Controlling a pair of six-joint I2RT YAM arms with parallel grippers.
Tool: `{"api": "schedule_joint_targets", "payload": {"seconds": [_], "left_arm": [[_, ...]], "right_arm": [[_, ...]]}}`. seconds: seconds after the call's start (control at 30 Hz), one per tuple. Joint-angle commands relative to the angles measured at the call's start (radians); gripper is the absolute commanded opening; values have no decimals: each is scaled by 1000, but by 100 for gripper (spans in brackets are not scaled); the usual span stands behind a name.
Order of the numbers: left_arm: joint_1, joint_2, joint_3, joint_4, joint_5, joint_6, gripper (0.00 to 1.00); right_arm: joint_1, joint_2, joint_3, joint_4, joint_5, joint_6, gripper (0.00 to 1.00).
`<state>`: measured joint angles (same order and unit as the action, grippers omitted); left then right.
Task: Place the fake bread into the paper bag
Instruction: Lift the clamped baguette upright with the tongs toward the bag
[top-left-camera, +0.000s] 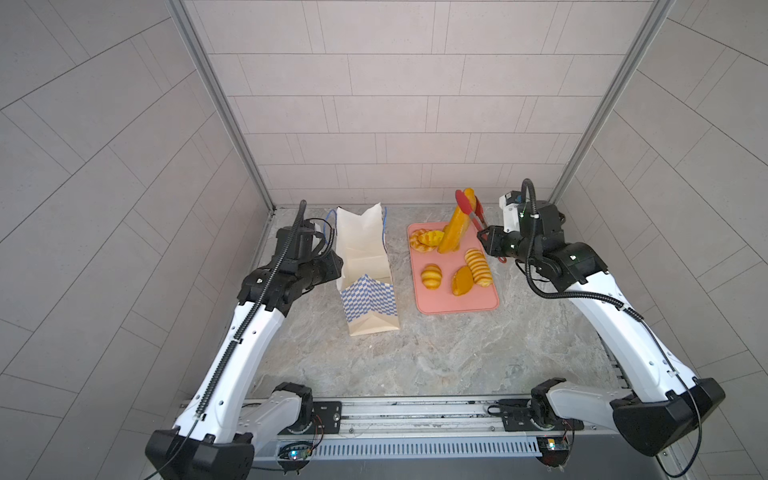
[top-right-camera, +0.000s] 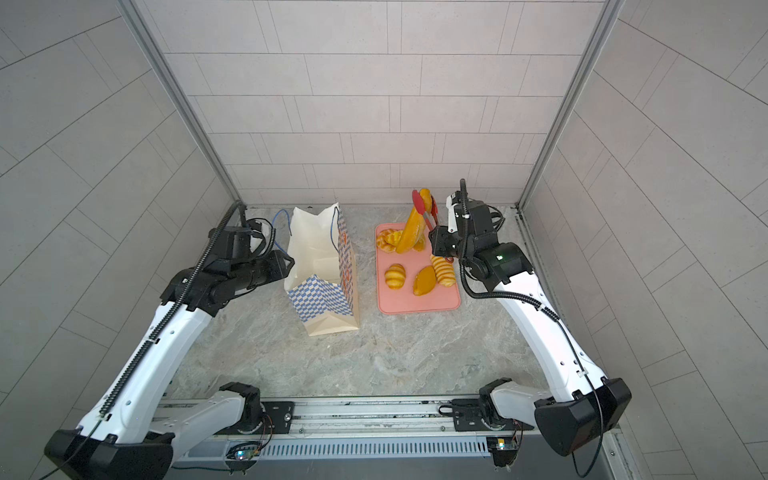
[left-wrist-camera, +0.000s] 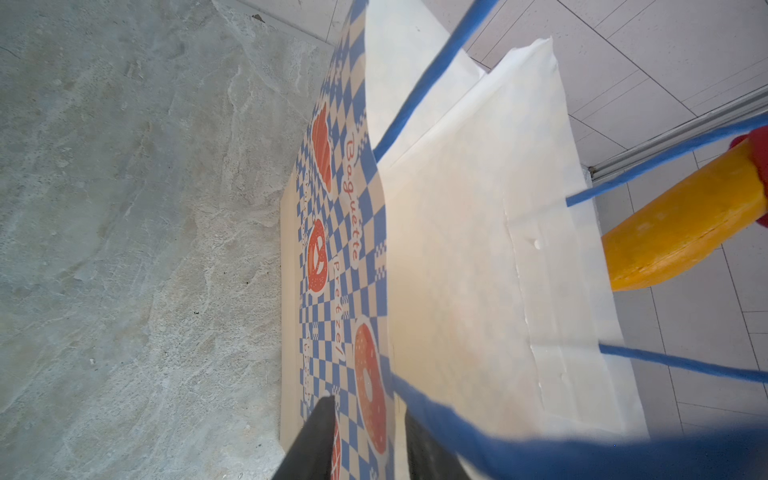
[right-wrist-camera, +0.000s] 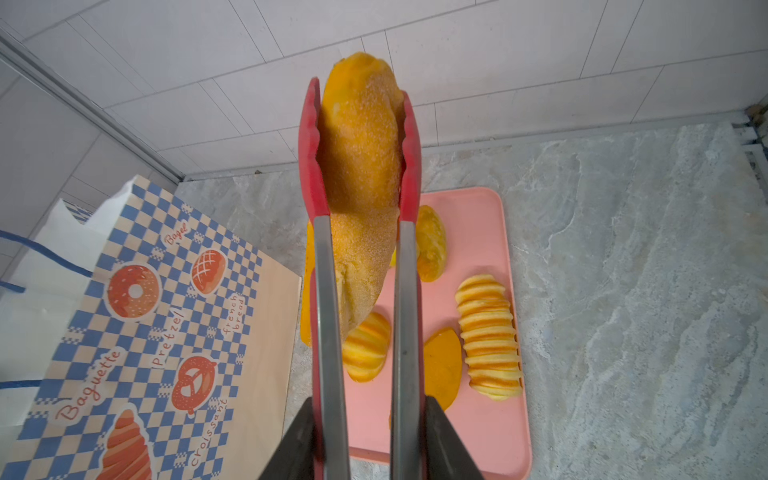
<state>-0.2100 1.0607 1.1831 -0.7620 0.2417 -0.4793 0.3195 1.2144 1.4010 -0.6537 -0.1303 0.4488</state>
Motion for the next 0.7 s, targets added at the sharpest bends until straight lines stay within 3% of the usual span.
{"api": "schedule_joint_targets", "payload": {"seconds": [0.0, 0.67], "left_arm": [[-4, -22, 7, -16, -10, 7, 36], [-3, -38, 32, -37, -9, 8, 22]], "right_arm": [[-2, -51, 46, 92, -21, -4, 37], [15, -121, 71, 370, -148, 32, 36]]}}
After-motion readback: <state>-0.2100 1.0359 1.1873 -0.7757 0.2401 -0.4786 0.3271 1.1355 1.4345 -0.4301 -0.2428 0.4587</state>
